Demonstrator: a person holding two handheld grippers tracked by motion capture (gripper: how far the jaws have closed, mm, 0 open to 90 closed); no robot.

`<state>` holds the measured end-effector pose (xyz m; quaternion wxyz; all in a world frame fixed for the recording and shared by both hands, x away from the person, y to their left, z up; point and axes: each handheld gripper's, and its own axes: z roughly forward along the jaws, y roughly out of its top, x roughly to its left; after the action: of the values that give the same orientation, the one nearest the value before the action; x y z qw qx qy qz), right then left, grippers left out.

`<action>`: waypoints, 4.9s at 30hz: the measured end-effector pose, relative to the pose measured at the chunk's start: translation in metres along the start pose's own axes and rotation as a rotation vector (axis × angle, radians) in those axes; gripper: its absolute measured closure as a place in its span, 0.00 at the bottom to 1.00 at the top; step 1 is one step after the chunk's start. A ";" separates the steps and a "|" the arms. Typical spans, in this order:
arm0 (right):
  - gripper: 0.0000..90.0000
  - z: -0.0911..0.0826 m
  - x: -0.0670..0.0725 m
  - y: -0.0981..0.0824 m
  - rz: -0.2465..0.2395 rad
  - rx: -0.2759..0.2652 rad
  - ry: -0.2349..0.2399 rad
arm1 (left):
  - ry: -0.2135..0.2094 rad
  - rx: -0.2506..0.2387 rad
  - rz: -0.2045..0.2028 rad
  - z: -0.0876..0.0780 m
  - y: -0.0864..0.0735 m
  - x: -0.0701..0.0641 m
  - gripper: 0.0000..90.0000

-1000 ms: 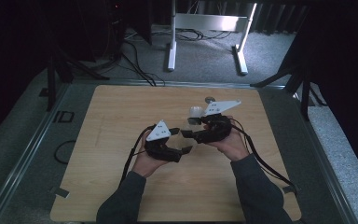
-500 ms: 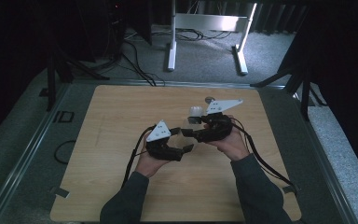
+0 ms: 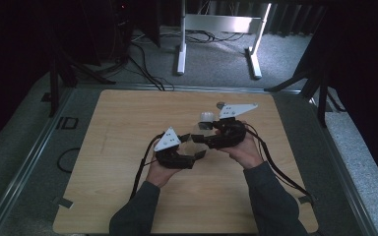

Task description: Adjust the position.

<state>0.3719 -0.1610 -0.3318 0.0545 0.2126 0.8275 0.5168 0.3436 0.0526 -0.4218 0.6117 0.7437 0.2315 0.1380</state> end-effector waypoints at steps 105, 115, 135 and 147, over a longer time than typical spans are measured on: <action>0.46 -0.030 0.002 0.003 -0.215 0.277 -0.041 | -0.056 0.289 0.138 -0.029 0.017 0.024 0.32; 0.43 -0.030 0.003 0.002 -0.241 0.326 -0.048 | -0.078 0.349 0.183 -0.025 0.025 0.023 0.32; 0.42 -0.027 0.005 0.002 -0.278 0.434 -0.029 | -0.076 0.466 0.295 -0.015 0.030 0.012 0.32; 0.41 -0.021 0.009 0.003 -0.304 0.507 -0.010 | -0.105 0.493 0.326 -0.011 0.028 0.007 0.33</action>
<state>0.3582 -0.1739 -0.3188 0.0806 0.0957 0.9522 0.2786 0.3489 0.0617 -0.3931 0.3934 0.9035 0.1035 0.1352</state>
